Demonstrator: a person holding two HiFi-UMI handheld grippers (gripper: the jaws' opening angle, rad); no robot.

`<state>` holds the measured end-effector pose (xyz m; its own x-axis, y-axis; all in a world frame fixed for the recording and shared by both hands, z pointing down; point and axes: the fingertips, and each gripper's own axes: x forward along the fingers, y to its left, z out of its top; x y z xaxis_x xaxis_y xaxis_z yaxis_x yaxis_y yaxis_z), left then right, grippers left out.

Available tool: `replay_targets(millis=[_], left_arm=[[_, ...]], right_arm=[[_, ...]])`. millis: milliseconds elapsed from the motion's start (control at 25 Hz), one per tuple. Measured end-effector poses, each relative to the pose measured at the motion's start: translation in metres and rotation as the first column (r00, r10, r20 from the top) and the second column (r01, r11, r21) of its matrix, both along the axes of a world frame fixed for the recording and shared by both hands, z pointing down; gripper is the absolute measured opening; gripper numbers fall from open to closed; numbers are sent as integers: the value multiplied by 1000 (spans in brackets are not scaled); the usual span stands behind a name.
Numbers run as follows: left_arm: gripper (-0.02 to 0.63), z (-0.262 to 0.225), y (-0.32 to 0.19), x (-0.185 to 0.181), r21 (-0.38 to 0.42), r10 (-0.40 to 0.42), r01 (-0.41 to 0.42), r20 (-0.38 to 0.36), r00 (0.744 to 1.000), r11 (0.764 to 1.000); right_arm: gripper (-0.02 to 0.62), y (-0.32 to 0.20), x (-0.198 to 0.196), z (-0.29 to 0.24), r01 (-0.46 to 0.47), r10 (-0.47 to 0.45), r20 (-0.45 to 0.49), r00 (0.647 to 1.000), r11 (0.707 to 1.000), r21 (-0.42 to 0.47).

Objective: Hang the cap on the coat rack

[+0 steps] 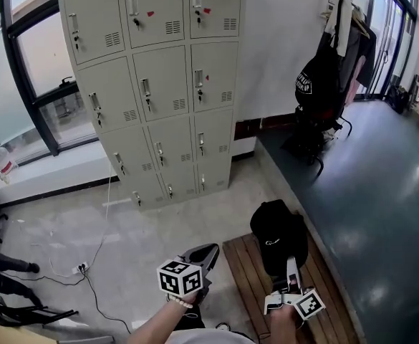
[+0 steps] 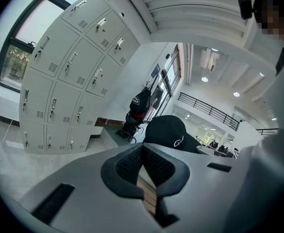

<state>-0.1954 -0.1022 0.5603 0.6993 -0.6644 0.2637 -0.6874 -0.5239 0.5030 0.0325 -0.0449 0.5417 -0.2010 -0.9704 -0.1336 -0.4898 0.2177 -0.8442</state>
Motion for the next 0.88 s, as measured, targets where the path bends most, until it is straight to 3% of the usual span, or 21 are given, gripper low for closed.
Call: replay_targets(millis=[320,880], left_arm=[[3,-13,-91,-25,37,66,-66,-1,998,997],[3,-14,-216,-86,29,126,-126,5,992,992]], right_arm=[[20,-76,-36,-12,-38,38,-28,999,999,0],[20,-184,-92,-24,-131,131,-18,991,991,1]])
